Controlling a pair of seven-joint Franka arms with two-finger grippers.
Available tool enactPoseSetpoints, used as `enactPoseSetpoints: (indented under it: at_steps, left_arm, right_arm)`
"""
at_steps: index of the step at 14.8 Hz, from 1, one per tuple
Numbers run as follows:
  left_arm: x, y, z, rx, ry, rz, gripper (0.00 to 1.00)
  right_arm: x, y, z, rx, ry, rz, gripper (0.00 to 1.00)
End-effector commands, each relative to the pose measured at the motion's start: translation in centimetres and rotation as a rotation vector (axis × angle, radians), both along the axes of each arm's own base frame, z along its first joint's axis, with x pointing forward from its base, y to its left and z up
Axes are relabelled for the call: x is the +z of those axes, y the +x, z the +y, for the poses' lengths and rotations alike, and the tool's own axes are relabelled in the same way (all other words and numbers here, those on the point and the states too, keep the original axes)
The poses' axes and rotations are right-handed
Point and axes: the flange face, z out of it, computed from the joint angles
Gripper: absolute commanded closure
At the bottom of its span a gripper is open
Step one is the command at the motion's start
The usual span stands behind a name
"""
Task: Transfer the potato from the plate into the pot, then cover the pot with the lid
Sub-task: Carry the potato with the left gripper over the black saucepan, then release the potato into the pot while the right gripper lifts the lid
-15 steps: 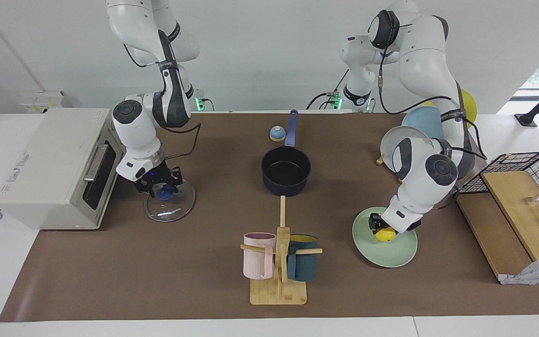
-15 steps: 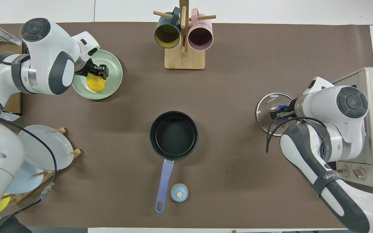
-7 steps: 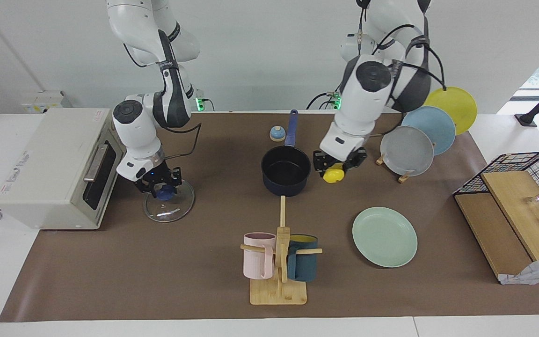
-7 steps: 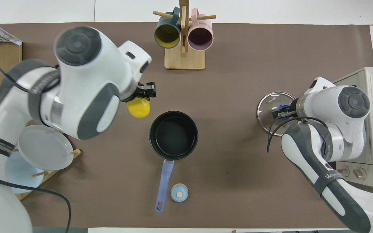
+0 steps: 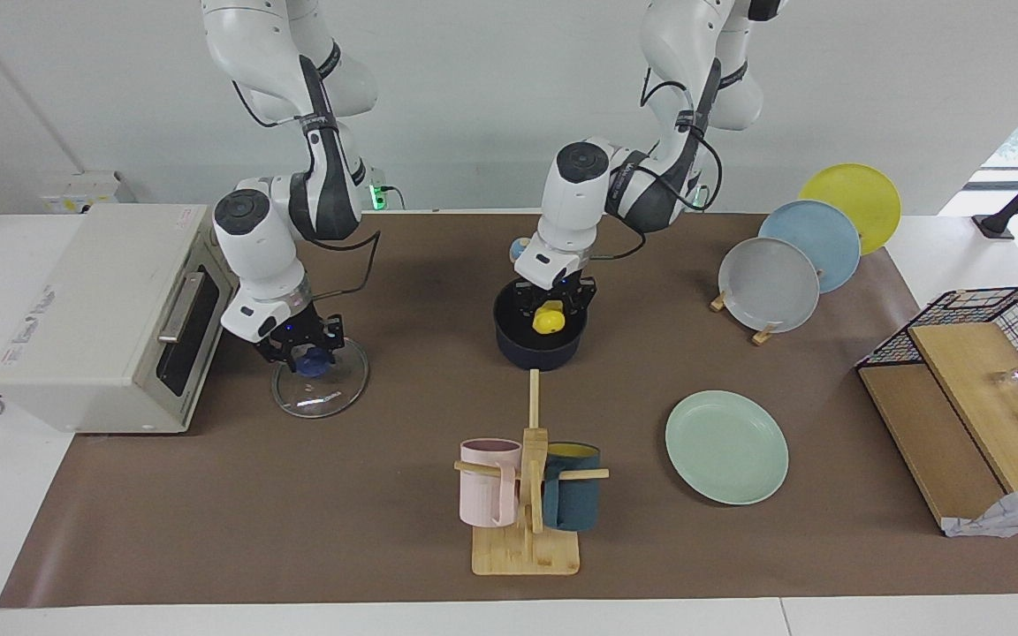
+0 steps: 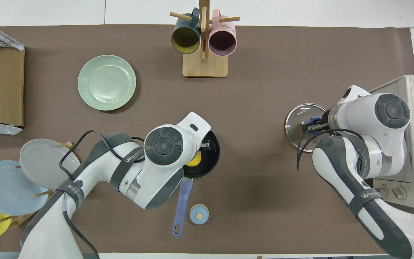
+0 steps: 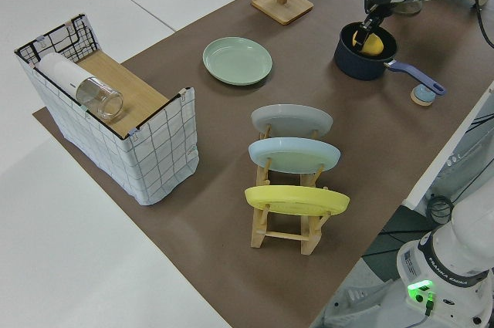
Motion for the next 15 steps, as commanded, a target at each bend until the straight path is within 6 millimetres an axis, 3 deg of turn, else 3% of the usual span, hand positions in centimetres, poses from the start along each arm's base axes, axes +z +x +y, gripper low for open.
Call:
enactPoseSetpoints:
  at_steps: [1, 7, 11, 15]
  left_arm:
    - [-0.5, -1.0, 0.2, 0.015, 0.000, -0.007, 1.00]
    - [-2.8, -3.3, -0.5, -0.004, 0.008, 0.000, 1.00]
    - [-4.5, -4.1, -1.4, 0.000, 0.024, 0.015, 1.00]
    - [-5.2, -3.6, -1.1, -0.001, 0.028, 0.003, 1.00]
  right_arm:
    - [3.9, 2.2, 0.7, 0.026, 0.011, 0.046, 1.00]
    - [10.9, 2.7, 2.7, 0.057, 0.011, 0.095, 1.00]
    - [17.4, 2.5, 4.4, 0.068, 0.049, 0.115, 1.00]
    - [17.1, 2.1, 8.2, 0.047, 0.063, 0.081, 1.00]
